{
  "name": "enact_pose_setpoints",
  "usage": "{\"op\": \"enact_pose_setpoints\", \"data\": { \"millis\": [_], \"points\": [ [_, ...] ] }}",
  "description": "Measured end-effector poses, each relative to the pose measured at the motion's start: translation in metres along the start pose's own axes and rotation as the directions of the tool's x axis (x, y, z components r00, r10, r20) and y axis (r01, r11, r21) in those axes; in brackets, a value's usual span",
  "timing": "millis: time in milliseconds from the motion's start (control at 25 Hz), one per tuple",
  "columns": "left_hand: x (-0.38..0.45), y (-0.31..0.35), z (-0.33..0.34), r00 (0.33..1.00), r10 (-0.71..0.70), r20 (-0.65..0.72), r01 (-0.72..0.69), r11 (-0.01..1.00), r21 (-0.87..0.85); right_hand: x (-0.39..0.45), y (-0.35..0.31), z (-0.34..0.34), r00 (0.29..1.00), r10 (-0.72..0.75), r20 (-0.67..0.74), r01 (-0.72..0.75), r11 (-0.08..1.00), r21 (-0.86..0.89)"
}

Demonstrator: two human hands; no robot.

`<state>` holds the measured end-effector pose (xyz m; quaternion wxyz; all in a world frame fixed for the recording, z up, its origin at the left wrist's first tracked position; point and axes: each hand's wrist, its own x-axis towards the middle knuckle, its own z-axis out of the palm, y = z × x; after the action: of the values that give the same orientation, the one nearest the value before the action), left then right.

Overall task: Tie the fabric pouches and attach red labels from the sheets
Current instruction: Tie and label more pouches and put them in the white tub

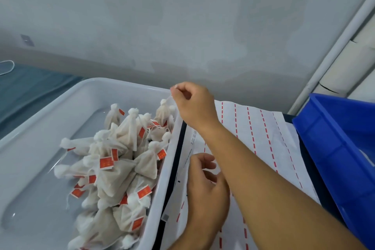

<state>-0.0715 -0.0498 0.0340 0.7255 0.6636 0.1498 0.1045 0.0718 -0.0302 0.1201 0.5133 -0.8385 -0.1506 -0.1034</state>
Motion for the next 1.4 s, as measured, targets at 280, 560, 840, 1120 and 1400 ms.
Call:
{"op": "enact_pose_setpoints", "data": {
  "millis": [280,560,840,1120,1400],
  "points": [
    [0.012,-0.013,-0.012,0.983,0.116,0.141,-0.173,0.840,0.514,0.004,0.032,-0.123,0.965,-0.040,-0.260,-0.013,0.980,-0.199],
    [0.029,-0.023,-0.034,0.945,0.253,0.205,-0.318,0.585,0.746,-0.034,0.113,-0.340,0.833,0.222,-0.507,-0.462,0.784,-0.416],
    [0.033,-0.023,-0.037,0.971,0.133,0.200,-0.240,0.529,0.814,-0.134,0.208,-0.417,0.675,0.656,-0.337,-0.695,0.412,-0.589],
    [0.033,-0.023,-0.035,0.973,0.137,0.184,-0.229,0.521,0.822,-0.144,0.252,-0.420,0.728,0.556,-0.400,-0.626,0.303,-0.719],
    [0.034,-0.024,-0.035,0.978,0.117,0.171,-0.207,0.538,0.817,-0.154,0.284,-0.470,0.658,0.477,-0.583,-0.695,0.088,-0.713]
  ]
}}
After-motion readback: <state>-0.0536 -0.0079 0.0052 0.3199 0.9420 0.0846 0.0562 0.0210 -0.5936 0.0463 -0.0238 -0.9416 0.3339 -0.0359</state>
